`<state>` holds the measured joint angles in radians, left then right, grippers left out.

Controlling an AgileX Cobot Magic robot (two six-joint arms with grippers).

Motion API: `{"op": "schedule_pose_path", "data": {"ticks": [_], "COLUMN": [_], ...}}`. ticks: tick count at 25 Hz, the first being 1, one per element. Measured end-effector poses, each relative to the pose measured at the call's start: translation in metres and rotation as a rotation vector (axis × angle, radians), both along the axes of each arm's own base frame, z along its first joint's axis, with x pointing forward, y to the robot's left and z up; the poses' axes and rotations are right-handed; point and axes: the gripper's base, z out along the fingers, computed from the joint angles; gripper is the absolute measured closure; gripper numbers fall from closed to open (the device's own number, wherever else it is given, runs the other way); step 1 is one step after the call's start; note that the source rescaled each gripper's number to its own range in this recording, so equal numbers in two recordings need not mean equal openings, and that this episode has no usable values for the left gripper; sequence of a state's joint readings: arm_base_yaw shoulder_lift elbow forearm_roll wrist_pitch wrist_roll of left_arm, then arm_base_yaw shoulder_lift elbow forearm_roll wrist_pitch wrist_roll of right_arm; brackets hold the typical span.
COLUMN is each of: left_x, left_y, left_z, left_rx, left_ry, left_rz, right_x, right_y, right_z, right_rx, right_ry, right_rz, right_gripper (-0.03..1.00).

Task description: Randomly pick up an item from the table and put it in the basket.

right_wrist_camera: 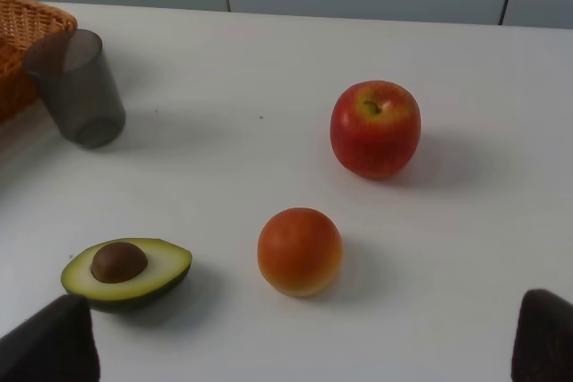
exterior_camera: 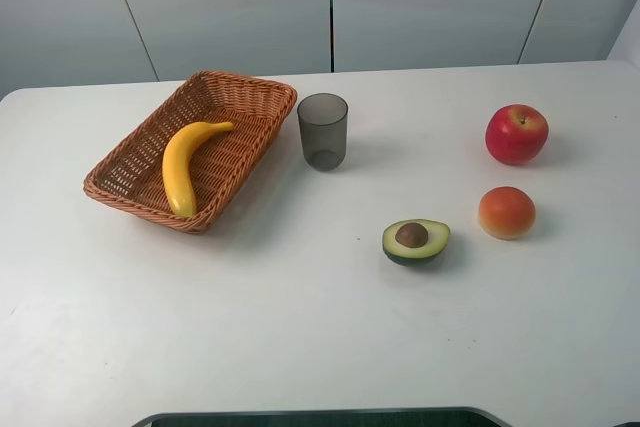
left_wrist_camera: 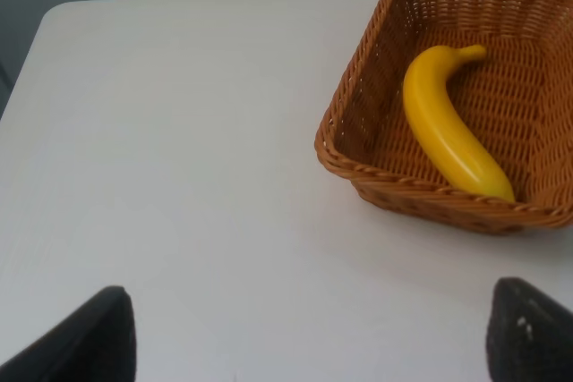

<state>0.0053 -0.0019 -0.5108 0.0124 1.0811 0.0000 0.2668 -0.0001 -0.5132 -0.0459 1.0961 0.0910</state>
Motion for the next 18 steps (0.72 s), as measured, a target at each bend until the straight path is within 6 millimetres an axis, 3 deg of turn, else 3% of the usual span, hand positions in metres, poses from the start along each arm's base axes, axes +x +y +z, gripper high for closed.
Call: {"op": "schedule_pose_path", "data": {"ticks": [10,18], "left_x": [0.0000,0.0000], "left_y": [0.0000,0.0000], "left_z": [0.0000,0.0000], "left_rx": [0.000,0.000], "left_ry": [0.000,0.000], "left_rz": [0.000,0.000], "right_x": [-0.0001,-0.0017], "right_y": [-0.0007,0.0015], "right_z": [0.0000,0.0000], "right_rx": [-0.009,-0.010], "right_ry": [-0.003,-0.002], "right_rz": [-0.042,-0.336], "right_gripper": [-0.03,-0.03]}}
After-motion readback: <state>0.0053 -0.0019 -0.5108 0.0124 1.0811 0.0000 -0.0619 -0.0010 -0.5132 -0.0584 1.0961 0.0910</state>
